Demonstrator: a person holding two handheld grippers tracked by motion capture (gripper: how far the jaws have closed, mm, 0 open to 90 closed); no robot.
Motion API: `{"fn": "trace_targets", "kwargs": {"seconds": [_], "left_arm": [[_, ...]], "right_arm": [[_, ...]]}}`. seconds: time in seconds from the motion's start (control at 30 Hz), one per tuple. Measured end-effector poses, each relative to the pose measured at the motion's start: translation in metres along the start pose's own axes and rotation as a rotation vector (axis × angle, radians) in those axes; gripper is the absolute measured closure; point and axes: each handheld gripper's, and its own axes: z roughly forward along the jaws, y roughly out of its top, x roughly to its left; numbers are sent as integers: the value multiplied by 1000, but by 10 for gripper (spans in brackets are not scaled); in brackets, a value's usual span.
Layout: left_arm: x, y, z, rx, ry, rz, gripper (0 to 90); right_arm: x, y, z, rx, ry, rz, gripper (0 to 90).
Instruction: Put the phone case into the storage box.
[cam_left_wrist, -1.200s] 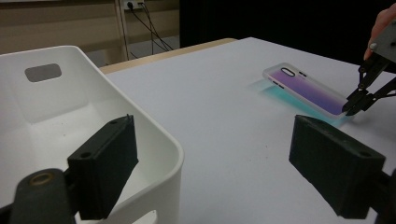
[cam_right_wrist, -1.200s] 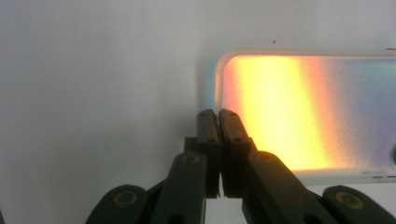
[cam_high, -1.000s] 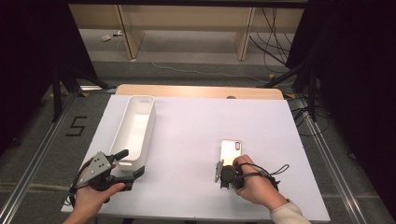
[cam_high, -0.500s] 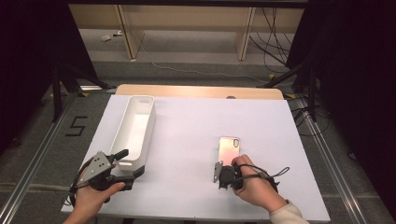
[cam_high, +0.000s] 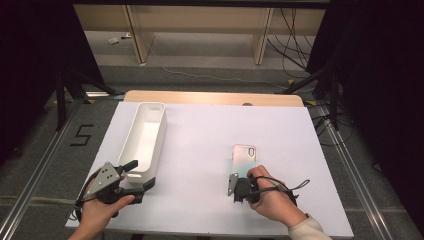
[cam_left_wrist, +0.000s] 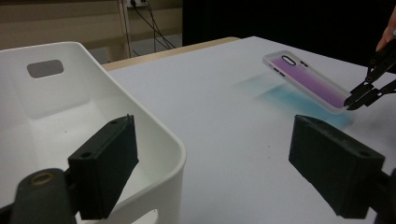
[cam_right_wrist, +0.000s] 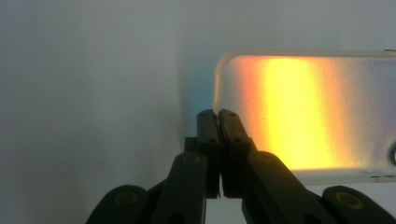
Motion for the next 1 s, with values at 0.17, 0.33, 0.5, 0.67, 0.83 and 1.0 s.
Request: {"fn": "trace_targets", "kwargs": {"seconds": [0.17,0.33,0.5,0.67,0.83,1.0], "left_arm": [[0,0,-1,4,4,6,148],[-1,0,-2,3,2,0,148],[-3,0,-2,-6,-7,-10,149],[-5,3,0,-2,-8,8,150],[-6,8,3,-12,-12,-14,157],[-13,22,12,8,-26,-40,175]], "right_arm": [[0,1,-1,-2,-3,2,891],[1,3,-2,2,-19,1,890],[-1,3,-3,3,-32,-3,891],[1,3,-7,3,-41,13,890],[2,4,-7,-5,-53,8,890],[2,6,-8,-15,-71,4,890]]}}
